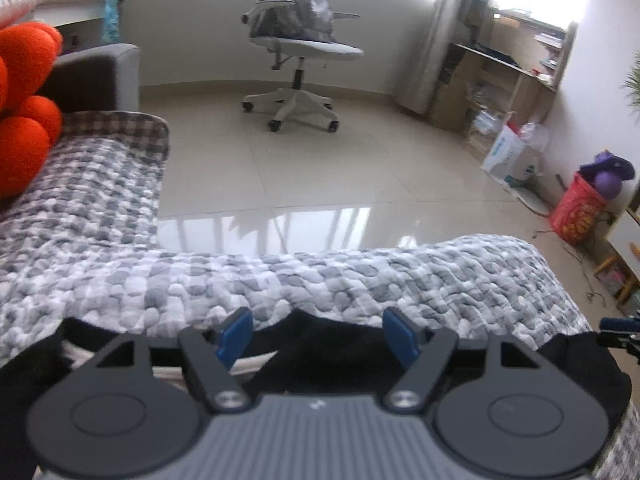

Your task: Fold clothes

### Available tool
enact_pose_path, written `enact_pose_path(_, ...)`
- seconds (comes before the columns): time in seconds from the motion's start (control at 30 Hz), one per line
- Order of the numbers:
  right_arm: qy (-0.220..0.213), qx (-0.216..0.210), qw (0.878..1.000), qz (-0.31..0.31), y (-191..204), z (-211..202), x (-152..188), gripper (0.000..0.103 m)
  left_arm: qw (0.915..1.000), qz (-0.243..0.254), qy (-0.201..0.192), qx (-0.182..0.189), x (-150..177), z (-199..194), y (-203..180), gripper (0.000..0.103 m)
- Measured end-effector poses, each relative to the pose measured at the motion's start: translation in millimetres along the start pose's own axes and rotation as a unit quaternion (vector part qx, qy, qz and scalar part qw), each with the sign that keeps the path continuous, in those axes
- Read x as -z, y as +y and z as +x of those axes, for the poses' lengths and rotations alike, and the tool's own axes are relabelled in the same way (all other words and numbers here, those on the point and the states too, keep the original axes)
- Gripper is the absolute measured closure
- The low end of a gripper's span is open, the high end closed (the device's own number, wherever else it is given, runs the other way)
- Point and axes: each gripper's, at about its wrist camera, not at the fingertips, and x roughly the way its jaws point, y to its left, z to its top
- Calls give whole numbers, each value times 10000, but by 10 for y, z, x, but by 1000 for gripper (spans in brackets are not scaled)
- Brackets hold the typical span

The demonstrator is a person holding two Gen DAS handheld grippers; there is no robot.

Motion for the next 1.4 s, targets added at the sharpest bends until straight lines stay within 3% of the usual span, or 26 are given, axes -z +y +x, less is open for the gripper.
enact_pose_path(0.17,-19,10,9999,-145,6,86,82,60,9995,265,76,128,99,151,37,46)
enact_pose_path(0.2,-47,-1,9999,-135,5,87,87,62,9995,302,85,95,126,175,40,52)
enact_pose_path(0.23,-74,-11,9999,-128,5,88,93,68,9994,332,44,59,149,178,39,55)
enact_pose_path(0.3,-100,3,9997,-237,55,71,107,79,9993,358,-57,-8,186,161,19,78)
enact_pose_path(0.4,-148,245,9978,-594,216,27,143,98,9992,336,-217,-98,227,104,-41,90)
enact_pose_path(0.5,-342,585,9950,-730,318,-49,202,101,9980,263,-541,-212,268,-15,-119,92)
enact_pose_path(0.67,-784,1190,9877,-640,284,-212,146,102,9933,65,-1115,-292,230,-210,-180,93)
enact_pose_path(0.77,-772,1401,9847,-698,199,-161,19,102,9909,-83,-1305,-317,159,-226,-218,93)
enact_pose_path(0.93,-516,1509,9852,-626,23,122,-116,102,9923,-53,-1121,-515,134,20,-293,93)
enact_pose_path(1.13,-207,1429,9883,-491,-65,396,20,102,9925,200,-874,-827,224,275,-346,92)
enact_pose_path(1.23,-301,1397,9892,-332,-71,399,65,100,9915,357,-784,-970,254,357,-384,89)
enact_pose_path(1.33,-349,1369,9898,-178,-70,308,59,90,9898,450,-781,-1106,240,316,-440,76)
enact_pose_path(1.4,-349,1332,9905,-78,-57,219,56,90,9905,349,-806,-1060,263,232,-477,61)
